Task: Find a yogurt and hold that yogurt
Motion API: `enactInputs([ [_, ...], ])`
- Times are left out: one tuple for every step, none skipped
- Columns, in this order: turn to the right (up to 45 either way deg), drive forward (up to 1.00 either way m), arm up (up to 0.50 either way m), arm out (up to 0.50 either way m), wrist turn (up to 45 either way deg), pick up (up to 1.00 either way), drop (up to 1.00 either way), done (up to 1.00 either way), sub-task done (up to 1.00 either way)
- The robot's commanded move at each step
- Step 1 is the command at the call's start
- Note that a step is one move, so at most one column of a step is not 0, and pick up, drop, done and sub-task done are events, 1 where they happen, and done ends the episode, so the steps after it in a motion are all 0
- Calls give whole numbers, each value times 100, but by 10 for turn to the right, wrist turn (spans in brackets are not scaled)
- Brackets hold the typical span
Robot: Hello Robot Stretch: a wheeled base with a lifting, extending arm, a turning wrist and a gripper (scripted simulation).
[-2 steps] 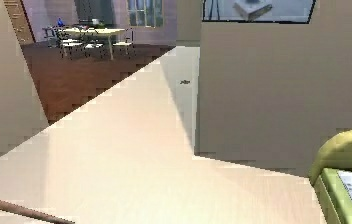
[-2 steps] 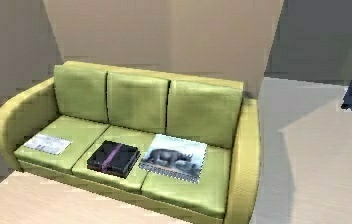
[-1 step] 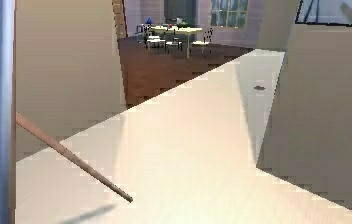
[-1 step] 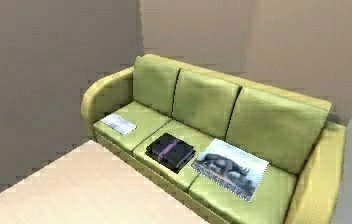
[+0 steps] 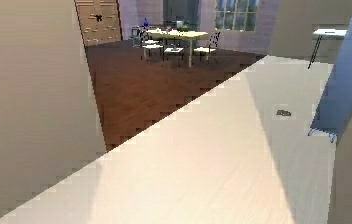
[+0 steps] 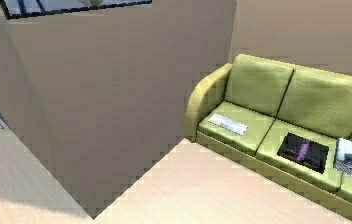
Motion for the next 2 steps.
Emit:
enactInputs([
  [-90, 0, 0, 0, 0, 0, 0, 0, 0],
  [0, 15, 0, 0, 0, 0, 0, 0, 0],
])
